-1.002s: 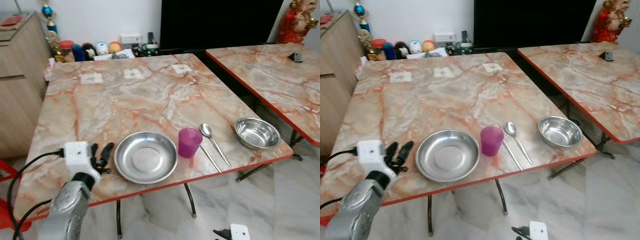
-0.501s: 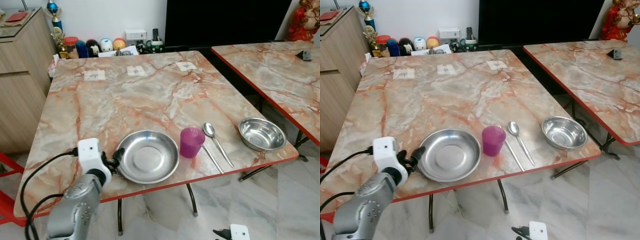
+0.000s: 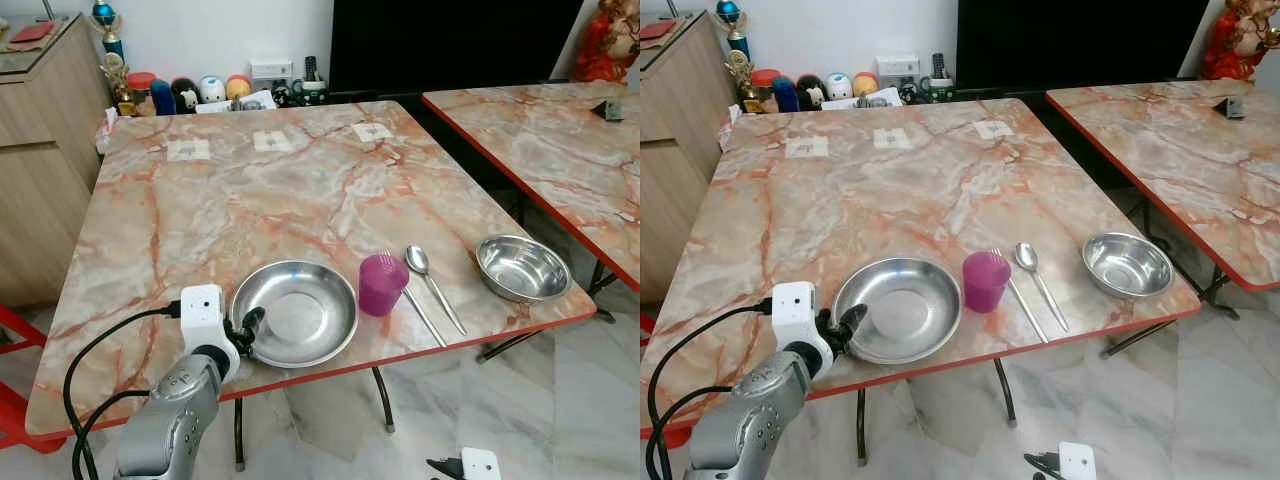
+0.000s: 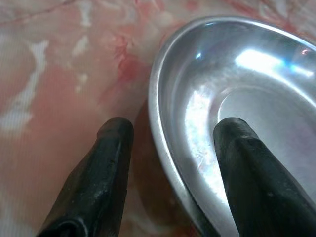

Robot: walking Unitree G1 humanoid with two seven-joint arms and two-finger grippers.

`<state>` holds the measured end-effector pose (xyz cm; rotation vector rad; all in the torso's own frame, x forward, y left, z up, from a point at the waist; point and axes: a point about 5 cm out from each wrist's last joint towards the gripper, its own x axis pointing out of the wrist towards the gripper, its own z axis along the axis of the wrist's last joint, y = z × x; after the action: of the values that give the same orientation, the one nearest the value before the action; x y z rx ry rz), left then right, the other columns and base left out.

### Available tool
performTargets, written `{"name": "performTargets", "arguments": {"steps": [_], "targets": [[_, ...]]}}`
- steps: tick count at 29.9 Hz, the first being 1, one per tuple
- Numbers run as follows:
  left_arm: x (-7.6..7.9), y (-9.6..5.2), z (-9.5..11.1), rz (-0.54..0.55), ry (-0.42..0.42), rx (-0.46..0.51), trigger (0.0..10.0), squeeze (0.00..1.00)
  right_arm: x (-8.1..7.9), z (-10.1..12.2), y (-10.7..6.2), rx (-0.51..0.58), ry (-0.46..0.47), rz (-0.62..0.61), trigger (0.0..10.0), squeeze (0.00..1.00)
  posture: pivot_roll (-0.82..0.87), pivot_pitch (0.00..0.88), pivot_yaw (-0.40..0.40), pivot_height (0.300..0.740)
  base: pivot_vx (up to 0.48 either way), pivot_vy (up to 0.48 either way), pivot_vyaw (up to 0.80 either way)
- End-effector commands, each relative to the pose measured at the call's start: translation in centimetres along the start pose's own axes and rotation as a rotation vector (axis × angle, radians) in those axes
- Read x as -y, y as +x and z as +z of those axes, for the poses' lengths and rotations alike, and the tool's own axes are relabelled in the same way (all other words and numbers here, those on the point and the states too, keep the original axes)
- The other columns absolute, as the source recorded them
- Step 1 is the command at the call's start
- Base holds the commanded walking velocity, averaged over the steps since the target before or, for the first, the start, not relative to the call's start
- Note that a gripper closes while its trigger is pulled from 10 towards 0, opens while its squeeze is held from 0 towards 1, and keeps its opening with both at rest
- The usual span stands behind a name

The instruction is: Setting the table

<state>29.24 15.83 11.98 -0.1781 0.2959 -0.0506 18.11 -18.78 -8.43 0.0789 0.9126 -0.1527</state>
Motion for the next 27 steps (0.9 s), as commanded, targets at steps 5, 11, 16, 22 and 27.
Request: {"name": "performTargets", "arguments": {"steps": [5, 11, 16, 22, 27], "targets": [[0.19, 0.19, -0.29, 0.013, 0.024, 0.001, 10.0, 0.00, 0.38, -0.11, -0.04, -0.004, 0.007, -0.011, 10.0, 0.00, 0.13, 0.090, -0.072, 0.740, 0.000, 0.000, 0.00], [0.43, 0.27, -0.53, 0.009, 0.037, -0.011, 4.6, 0.00, 0.31, -0.14, -0.04, -0.004, 0.006, -0.009, 10.0, 0.00, 0.12, 0.090, -0.071, 0.740, 0.000, 0.000, 0.00], [0.52, 0.32, -0.60, 0.004, 0.091, -0.019, 0.1, 0.00, 0.19, -0.10, -0.02, -0.004, 0.006, -0.008, 10.0, 0.00, 0.12, 0.090, -0.071, 0.740, 0.000, 0.000, 0.00], [0.74, 0.31, -0.64, -0.004, 0.124, -0.025, 0.0, 0.00, 0.07, -0.10, -0.01, -0.005, 0.006, -0.008, 10.0, 0.00, 0.12, 0.091, -0.070, 0.740, 0.000, 0.000, 0.00], [0.71, 0.33, -0.60, 0.000, 0.140, -0.025, 0.0, 0.00, -0.01, -0.10, -0.01, -0.005, 0.005, -0.007, 10.0, 0.00, 0.12, 0.091, -0.070, 0.740, 0.000, 0.000, 0.00]]}}
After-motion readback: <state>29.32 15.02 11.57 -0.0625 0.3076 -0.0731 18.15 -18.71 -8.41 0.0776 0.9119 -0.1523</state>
